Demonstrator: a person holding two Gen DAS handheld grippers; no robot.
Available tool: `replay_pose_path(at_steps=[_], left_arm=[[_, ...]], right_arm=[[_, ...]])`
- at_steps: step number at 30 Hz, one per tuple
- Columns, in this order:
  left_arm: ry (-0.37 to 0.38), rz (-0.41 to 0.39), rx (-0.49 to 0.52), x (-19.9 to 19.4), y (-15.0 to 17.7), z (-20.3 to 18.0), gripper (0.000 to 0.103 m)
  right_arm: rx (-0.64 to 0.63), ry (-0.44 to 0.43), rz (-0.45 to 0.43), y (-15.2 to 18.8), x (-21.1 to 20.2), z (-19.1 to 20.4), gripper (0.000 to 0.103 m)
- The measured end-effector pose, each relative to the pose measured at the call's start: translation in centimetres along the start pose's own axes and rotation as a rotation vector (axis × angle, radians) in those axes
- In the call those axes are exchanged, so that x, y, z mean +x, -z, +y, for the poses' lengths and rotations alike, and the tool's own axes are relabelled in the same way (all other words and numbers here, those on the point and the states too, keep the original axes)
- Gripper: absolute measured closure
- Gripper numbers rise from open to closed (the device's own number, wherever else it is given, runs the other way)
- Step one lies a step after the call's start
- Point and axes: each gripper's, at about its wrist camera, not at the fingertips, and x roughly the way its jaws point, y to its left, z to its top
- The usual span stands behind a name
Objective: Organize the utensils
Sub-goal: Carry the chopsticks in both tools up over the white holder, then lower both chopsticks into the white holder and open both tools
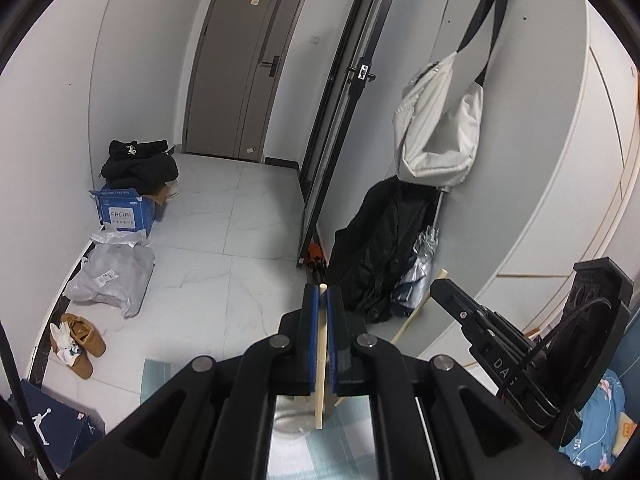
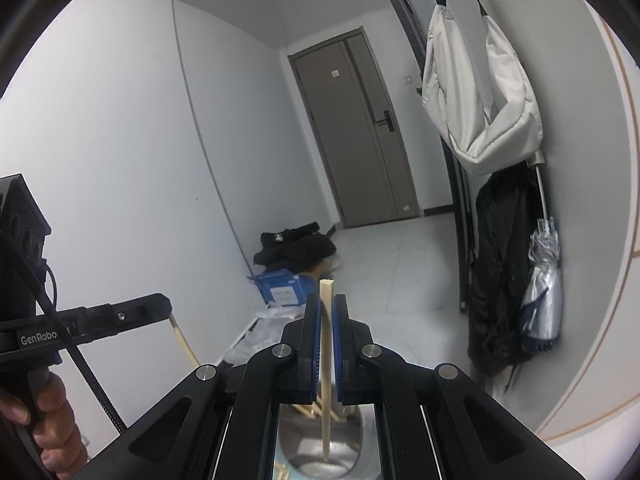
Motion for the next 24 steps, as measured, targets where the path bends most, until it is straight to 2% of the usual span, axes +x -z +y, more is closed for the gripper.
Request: replay_pose_path(at_steps=[10,16,18,21,24], left_arm=[[0.012,-0.028,-0.076,2.7,-2.2,2.3,0.102],[-0.005,-0.048,-0.086,4.5,-1.5,3.5,0.102],[0.019,-0.031,-0.11,5.2,-1.0,4.2,0.102],[0.012,-0.012,-0.124,6.0,-0.2,4.9,0.102],[0.009,-0.025,-0.114,6.0,0.3,4.9,0.102]], right_arm=[[0.013,-0.005,-0.025,-2.2,3.9,-1.0,0.098],[0.019,0.002,-0.004,-2.3,6.7,-1.8,0.098],[0.012,0.007,0.016,-1.9,7.6,-2.0,0.098],[-0.015,0.009,0.038,-1.1,8.6,-1.9,0.098],[-0.061,0.011,0.057,-0.3,9.2,-1.6,0.098]])
